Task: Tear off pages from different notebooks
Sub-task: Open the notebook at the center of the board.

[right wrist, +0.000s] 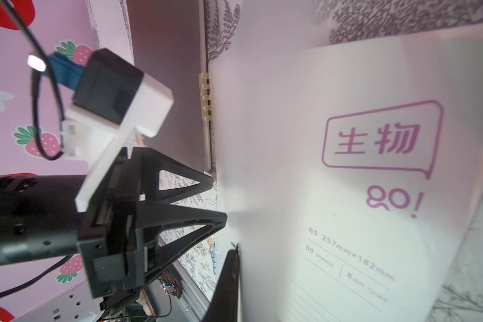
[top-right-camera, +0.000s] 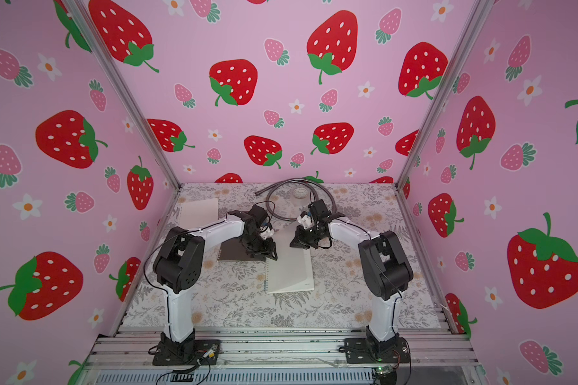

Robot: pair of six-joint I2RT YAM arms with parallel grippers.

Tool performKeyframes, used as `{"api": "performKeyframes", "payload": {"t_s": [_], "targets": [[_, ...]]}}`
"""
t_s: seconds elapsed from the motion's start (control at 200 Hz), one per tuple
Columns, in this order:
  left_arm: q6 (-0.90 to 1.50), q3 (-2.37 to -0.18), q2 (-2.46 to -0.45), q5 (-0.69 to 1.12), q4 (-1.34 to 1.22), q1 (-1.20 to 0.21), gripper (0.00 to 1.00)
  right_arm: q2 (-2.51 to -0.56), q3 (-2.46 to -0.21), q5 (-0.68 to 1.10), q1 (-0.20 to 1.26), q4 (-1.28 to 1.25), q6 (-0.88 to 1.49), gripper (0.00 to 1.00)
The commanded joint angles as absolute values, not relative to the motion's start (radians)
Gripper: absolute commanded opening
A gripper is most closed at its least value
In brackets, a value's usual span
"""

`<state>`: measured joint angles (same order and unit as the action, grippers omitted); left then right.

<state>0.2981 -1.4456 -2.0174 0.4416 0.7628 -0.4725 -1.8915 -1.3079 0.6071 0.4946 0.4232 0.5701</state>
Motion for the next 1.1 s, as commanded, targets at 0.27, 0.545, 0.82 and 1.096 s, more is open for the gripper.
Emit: {"api": "performKeyframes", "payload": {"t_s": [0.27,0.545,0.82,1.096], "targets": [[0.281,-1.404,-1.848,0.499,0.695,-0.465,0.68,-1.906,-1.361,0.531,0.508,0.513,0.518,0.07],[0.298,-1.444,-1.955,0.430,0.759,-0.462,0.68,-1.902,-1.303,0.400,0.509,0.574,0.520,0.14],[0.303,-1.427,-1.961,0.410,0.755,-0.450,0.67,-1.869,-1.270,0.446,0.517,0.532,0.514,0.17],[0.350,-1.269,-1.647,0.347,0.601,-0.391,0.69,-1.834,-1.424,0.584,0.563,0.509,0.480,0.18]]}}
